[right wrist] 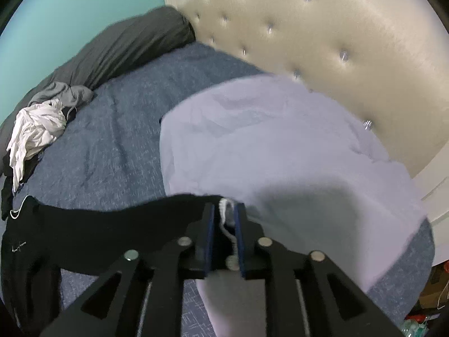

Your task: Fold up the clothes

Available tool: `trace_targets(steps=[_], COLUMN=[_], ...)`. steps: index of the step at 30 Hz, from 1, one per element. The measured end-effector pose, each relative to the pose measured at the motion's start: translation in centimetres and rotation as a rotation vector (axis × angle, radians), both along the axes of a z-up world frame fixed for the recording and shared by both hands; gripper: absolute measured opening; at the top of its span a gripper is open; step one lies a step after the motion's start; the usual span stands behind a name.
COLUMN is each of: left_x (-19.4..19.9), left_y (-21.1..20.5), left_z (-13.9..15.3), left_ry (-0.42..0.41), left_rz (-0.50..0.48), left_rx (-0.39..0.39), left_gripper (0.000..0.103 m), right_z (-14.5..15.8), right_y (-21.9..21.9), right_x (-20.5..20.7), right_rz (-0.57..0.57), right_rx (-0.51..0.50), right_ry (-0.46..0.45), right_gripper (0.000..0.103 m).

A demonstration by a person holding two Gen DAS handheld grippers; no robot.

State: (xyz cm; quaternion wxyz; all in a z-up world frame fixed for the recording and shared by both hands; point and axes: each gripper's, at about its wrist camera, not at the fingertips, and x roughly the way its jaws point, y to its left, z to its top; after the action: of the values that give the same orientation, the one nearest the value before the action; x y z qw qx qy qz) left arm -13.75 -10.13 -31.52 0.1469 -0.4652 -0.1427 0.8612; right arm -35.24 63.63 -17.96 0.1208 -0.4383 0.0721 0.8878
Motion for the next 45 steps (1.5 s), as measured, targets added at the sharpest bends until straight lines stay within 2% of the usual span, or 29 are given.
trace_targets(steps=[1,2,3,6,11,14,24,28,31,37,45], left_x=[0.1,0.3,0.4,0.9,2.3,3.2,6.9,8.4,9.4,10.8,12.1], left_y=[-0.1,-0.3,-0.5,-1.0,-2.2,-2.7,-4.8,-4.7,-4.7,-4.2,-4.0], left_z=[0.2,0.5,0.7,1.6,3.4,4.5,6.7,6.9,6.9,6.4,6.5], left_ry=[0.004,0.006,0.009,0.016,0.015,-0.002,-0.084,-0.11,-0.119,-0.152,-0.159], left_rz=[0.002,0.005,0.007,0.017,0.033,0.034,0.022,0.006,0.001,-0.019,-0.032], left_rx=[0.002,0.005,0.008,0.014,0.028,0.027,0.018,-0.002,-0.001,-0.002,0.019], left_gripper=[0.033,0.035,0.038,0.041,0.041,0.041,0.046,0.046,0.046,0.047,0.047], right_z=[0.6,1.1,1.5,2.4,2.0,0.7,-2.8,-4.5,-5.3,-6.6,-9.1], right_y=[-0.2,-0.3,-0.4,-1.8,-7.0,-10.5,-23.8,-28.1,-31.4,-35.7,-39.5], right_x=[0.4,0.9,1.3,2.7,6.0,8.1,16.6,20.3,22.6,24.9,26.1], right_rz=[-0.009,-0.035,-0.052,-0.04,0.104,0.192,0.532,0.6,0.68,0.75,0.761], right_rx=[0.018,0.029,0.03,-0.007,-0.128,-0.224,-0.32,-0.374,-0.364,-0.349,-0.348], right_ry=[0.025,0.042,0.053,0.086,0.083,0.025,-0.197,-0.271,-0.323,-0.387,-0.446], right_gripper=[0.03,0.044,0.051,0.051,0.051,0.051,0.051,0.051,0.051,0.051,0.051])
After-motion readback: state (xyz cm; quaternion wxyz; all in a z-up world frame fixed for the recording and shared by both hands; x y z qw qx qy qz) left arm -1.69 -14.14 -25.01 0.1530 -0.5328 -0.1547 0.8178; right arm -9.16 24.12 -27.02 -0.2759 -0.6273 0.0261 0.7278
